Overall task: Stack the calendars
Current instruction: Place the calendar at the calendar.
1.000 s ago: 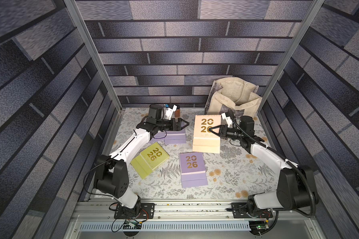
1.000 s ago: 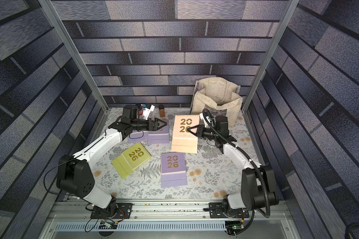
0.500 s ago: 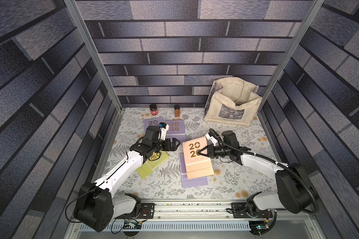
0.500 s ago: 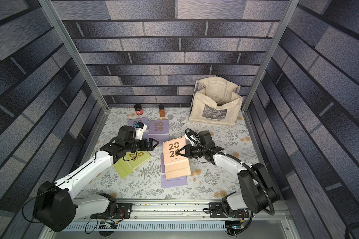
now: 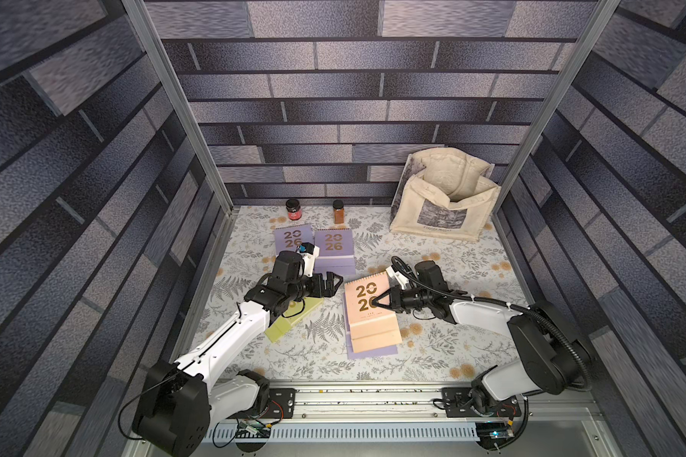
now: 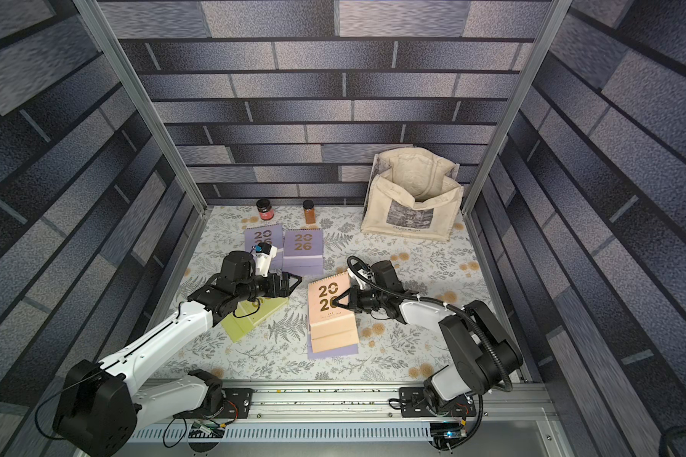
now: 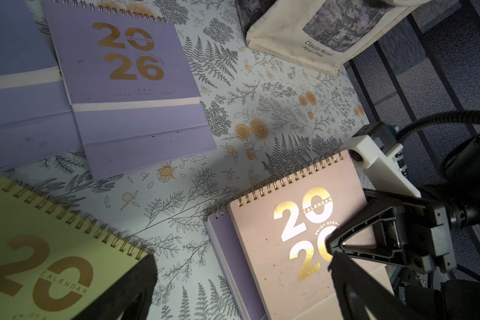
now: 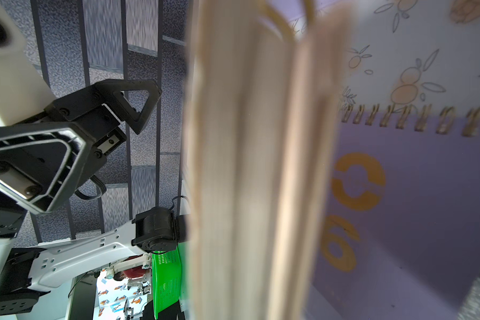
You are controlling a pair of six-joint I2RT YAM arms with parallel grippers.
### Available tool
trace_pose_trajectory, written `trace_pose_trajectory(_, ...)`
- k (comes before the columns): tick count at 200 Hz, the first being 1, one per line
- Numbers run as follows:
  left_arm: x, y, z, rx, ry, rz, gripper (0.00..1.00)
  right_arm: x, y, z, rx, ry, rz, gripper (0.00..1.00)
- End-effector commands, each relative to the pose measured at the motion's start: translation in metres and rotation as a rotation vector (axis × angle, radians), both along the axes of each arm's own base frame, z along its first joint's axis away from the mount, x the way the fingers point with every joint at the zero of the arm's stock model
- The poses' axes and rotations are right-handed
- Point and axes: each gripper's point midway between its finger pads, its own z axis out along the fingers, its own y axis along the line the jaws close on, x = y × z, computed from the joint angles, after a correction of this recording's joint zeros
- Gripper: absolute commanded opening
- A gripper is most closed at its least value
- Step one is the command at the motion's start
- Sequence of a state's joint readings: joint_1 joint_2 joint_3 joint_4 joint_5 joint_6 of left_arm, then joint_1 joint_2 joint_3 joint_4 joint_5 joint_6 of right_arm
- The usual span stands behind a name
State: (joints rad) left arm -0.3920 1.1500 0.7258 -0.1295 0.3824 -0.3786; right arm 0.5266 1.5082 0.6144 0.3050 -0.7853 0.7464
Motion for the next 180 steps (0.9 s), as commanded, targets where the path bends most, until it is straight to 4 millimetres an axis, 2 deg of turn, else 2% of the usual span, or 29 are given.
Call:
trace_pose_trajectory(1,-0.002,-0.001,0.001,-0.024,-0.006,0.0,1.0,0.004,0.008,0.005,0.051,-0.024,0.002,0.0)
trace_pose_trajectory(80,-0.007,-0.007,-0.005,-0.06,0.018,-0.03,1.0,0.003,0.015,-0.016,0.064,0.02,0.012,0.0)
trace_pose_trajectory(116,-0.01,-0.01,-0.015,-0.076,0.046,-0.038,1.0,-0.004,0.014,-0.023,0.059,0.037,0.022,0.0)
trace_pose_trajectory(180,-0.008,-0.012,-0.015,-0.081,0.046,-0.043,1.0,-0.015,0.011,-0.03,0.05,0.051,0.03,0.0)
